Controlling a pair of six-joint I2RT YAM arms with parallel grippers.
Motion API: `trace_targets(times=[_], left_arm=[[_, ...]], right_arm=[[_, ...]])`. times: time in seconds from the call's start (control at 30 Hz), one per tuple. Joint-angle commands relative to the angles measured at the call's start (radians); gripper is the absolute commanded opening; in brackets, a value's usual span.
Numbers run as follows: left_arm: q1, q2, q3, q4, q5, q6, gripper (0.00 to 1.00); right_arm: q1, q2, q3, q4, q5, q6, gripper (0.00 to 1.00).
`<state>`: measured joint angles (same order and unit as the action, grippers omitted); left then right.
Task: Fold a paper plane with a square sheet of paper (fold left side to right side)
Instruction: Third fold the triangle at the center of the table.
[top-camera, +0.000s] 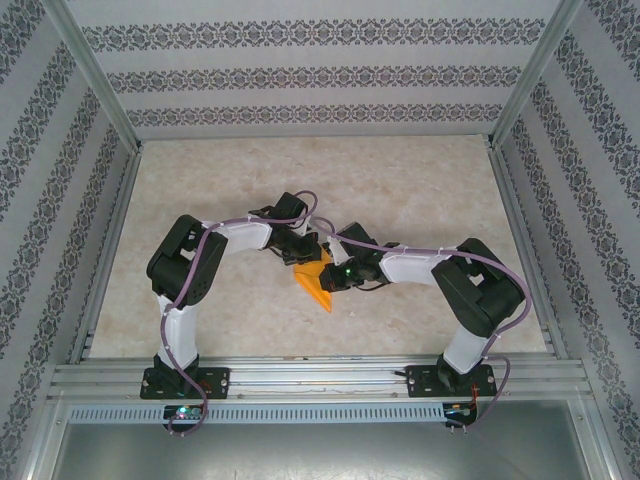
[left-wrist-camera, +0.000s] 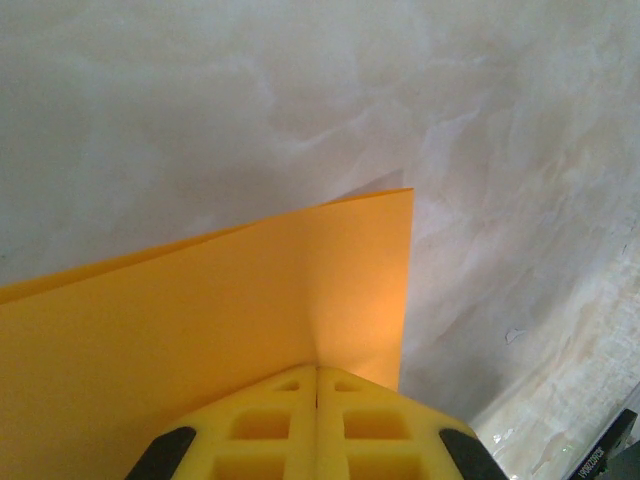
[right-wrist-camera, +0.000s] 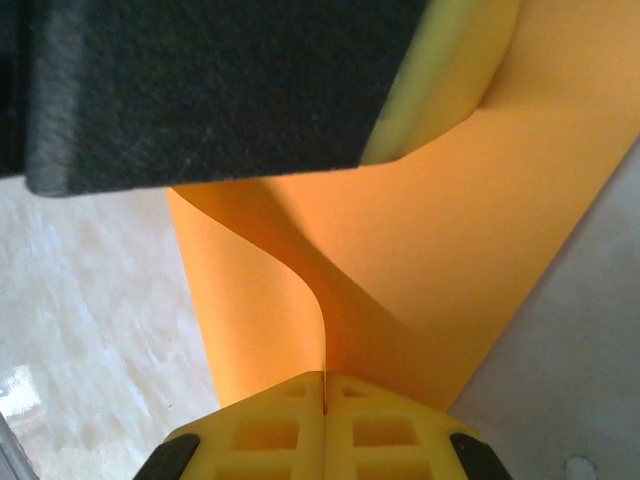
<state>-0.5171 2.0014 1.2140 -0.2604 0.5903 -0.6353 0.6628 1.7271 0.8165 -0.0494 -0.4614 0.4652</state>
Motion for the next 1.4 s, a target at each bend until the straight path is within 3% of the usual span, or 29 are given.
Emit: trace_targets(times=[0.0, 0.9, 1.13, 1.37], left_arm=[[-0.015, 0.031, -0.008, -0.042, -0.029, 0.002, 0.0], [-0.015, 0.025, -0.014, -0.033, -0.031, -0.007, 0.0], [-0.001, -0.02, 0.01, -0.038, -0.035, 0.0, 0.11], [0.077, -0.079, 0.077, -0.069, -0.018, 0.025, 0.21]], right_arm=[[-0.012, 0.016, 0.025, 0.017, -0.019, -0.02, 0.0], [-0.009, 0.061, 0.052, 0.011, -0.025, -0.025, 0.0], [-0.009, 0.084, 0.047, -0.023, -0.019, -0.032, 0.0], [-0.009, 0.107, 0.051, -0.04, -0.023, -0.037, 0.0]])
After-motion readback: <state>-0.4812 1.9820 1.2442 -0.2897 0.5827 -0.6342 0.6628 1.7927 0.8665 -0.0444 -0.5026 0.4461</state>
